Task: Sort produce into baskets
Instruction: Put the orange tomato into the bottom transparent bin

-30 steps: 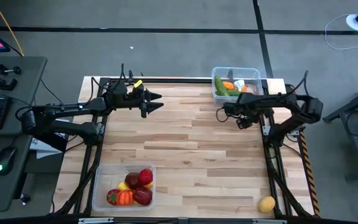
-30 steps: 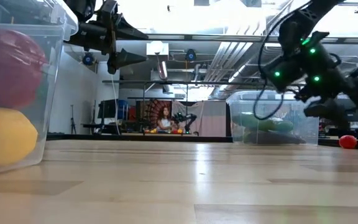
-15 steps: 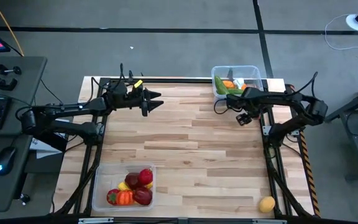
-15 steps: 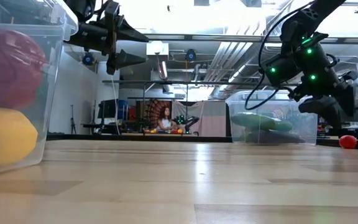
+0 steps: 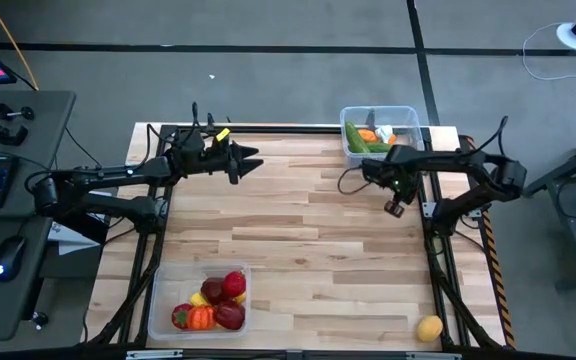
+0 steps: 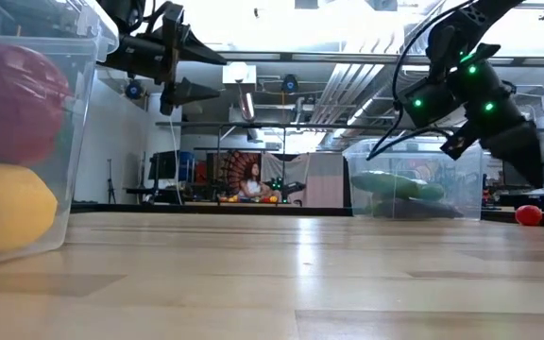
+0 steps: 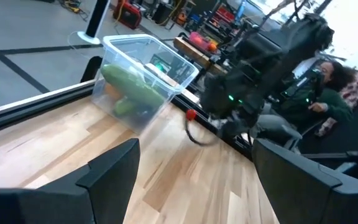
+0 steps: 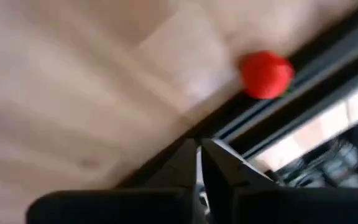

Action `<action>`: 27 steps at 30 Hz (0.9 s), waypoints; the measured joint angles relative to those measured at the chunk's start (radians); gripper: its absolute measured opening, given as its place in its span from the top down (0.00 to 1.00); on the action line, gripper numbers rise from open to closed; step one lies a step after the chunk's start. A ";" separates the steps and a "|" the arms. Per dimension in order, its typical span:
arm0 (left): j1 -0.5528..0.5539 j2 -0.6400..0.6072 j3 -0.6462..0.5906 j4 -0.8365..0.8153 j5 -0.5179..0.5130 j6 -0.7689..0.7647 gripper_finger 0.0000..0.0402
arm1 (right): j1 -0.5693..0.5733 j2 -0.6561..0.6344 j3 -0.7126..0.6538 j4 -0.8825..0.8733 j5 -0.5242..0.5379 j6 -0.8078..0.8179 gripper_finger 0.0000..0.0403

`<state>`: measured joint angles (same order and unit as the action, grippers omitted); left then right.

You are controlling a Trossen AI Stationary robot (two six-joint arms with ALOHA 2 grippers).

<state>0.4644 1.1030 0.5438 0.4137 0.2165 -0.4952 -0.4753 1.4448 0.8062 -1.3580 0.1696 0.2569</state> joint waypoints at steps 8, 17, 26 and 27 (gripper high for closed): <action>0.000 0.000 0.000 0.000 -0.018 -0.023 0.25 | 0.155 0.106 0.096 -0.123 0.039 -0.306 0.99; -0.002 0.000 0.000 -0.001 -0.019 -0.054 0.25 | 0.205 0.410 0.129 -0.215 0.031 -0.579 1.00; -0.033 0.000 0.000 -0.001 -0.019 -0.054 0.25 | 0.151 0.585 0.054 -0.123 0.291 -0.547 1.00; -0.037 0.000 0.000 -0.001 -0.019 -0.054 0.25 | 0.146 0.587 0.049 -0.103 0.325 -0.552 1.00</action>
<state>0.4278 1.1030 0.5438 0.4122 0.1974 -0.5493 -0.3289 2.0316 0.8550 -1.4614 0.4948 -0.2949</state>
